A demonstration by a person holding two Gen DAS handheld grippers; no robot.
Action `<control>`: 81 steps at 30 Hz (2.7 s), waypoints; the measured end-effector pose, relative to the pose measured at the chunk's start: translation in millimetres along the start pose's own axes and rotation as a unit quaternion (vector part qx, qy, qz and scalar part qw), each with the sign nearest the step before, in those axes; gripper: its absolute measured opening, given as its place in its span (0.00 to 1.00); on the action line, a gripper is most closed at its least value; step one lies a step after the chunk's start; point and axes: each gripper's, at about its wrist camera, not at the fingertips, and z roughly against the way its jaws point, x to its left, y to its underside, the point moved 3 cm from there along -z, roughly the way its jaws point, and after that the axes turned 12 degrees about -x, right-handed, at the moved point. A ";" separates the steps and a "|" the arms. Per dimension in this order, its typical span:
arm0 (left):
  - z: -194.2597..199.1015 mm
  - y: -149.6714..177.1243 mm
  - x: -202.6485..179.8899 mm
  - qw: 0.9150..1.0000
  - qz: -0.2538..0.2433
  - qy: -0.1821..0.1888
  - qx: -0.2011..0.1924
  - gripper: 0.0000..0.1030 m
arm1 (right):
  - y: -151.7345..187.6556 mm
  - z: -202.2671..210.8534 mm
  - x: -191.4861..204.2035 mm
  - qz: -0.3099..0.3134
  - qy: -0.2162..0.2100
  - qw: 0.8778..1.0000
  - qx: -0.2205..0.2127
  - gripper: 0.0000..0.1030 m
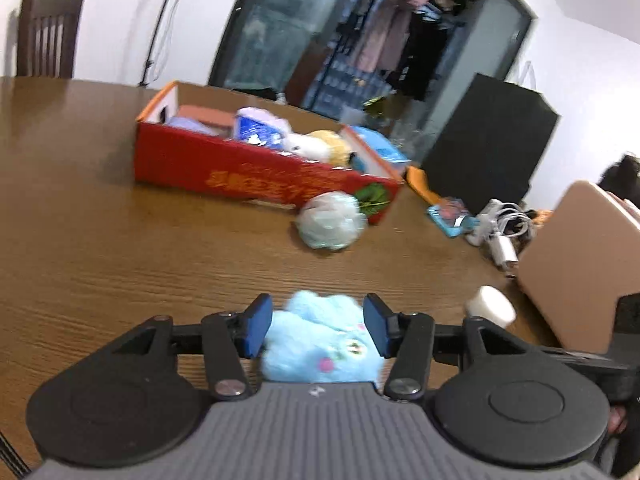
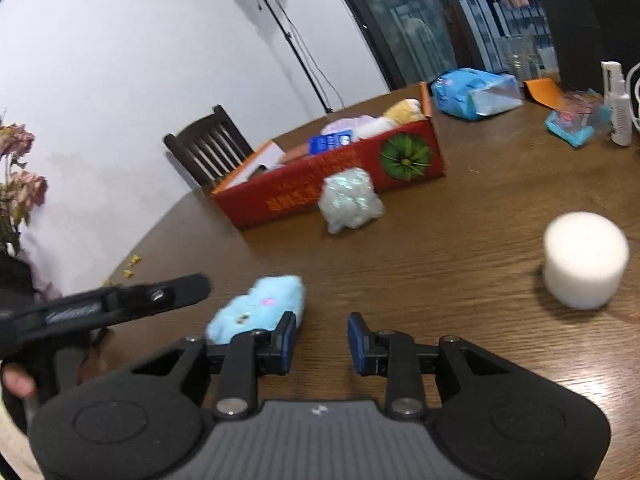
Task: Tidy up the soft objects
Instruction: 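Carry the light-blue plush with the left gripper into the box, then open the left gripper over the box and withdraw both grippers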
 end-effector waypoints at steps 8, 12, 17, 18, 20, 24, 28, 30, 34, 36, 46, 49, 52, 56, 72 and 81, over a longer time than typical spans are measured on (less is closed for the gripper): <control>-15.3 15.4 25.9 0.997 0.063 0.029 0.037 0.50 | 1.4 -35.7 18.3 0.000 -0.013 1.000 0.003 0.37; -25.8 24.2 30.1 0.993 0.090 0.050 0.056 0.45 | 3.4 -53.0 13.0 -0.019 -0.009 1.000 0.013 0.36; -29.3 25.0 30.9 0.990 0.113 0.064 0.051 0.41 | 6.7 -59.7 13.1 -0.030 -0.036 0.999 0.027 0.28; -30.5 24.0 30.2 0.990 0.117 0.067 0.051 0.40 | 5.3 -59.1 13.1 -0.029 -0.036 0.999 0.026 0.27; -33.1 16.4 28.4 0.988 0.128 0.075 0.045 0.37 | -0.5 -58.2 10.7 -0.035 -0.034 0.999 0.020 0.27; -46.9 -31.9 8.8 0.988 0.111 0.110 0.004 0.37 | -42.5 -46.7 16.0 -0.011 -0.037 0.999 -0.031 0.27; -84.7 -89.0 -12.3 0.989 0.070 0.130 -0.031 0.37 | -107.6 -56.0 15.6 0.032 -0.032 0.995 -0.084 0.27; -116.2 -110.4 -16.6 0.989 0.064 0.132 -0.032 0.37 | -136.2 -73.5 4.9 0.033 -0.021 0.995 -0.095 0.27; -181.3 -123.6 -9.2 0.988 0.078 0.133 -0.007 0.36 | -170.0 -120.6 -25.0 0.026 0.008 0.996 -0.082 0.27; -212.2 -119.7 0.5 0.987 0.097 0.126 0.014 0.36 | -176.5 -145.8 -39.5 0.030 0.027 0.997 -0.069 0.27; -267.2 -94.0 2.1 0.992 0.040 0.098 0.073 0.28 | -150.1 -208.5 -58.7 0.134 0.139 0.980 -0.042 0.11; -260.3 -98.2 1.4 0.992 0.037 0.097 0.066 0.29 | -154.5 -203.6 -54.3 0.138 0.136 0.980 -0.040 0.15; -242.0 -104.2 -1.9 0.993 0.030 0.098 0.054 0.31 | -163.5 -192.8 -48.8 0.138 0.127 0.981 -0.044 0.15; -205.2 -118.0 -1.3 0.997 0.002 0.074 0.031 0.31 | -180.7 -156.9 -37.2 0.139 0.124 0.980 -0.072 0.16; -58.5 -126.1 24.7 0.965 -0.132 -0.150 -0.167 0.84 | -152.6 -48.3 30.0 0.221 0.105 0.944 -0.223 0.77; -18.0 -117.7 15.7 0.960 -0.133 -0.142 -0.199 0.88 | -132.6 -31.8 53.6 0.220 0.099 0.942 -0.233 0.78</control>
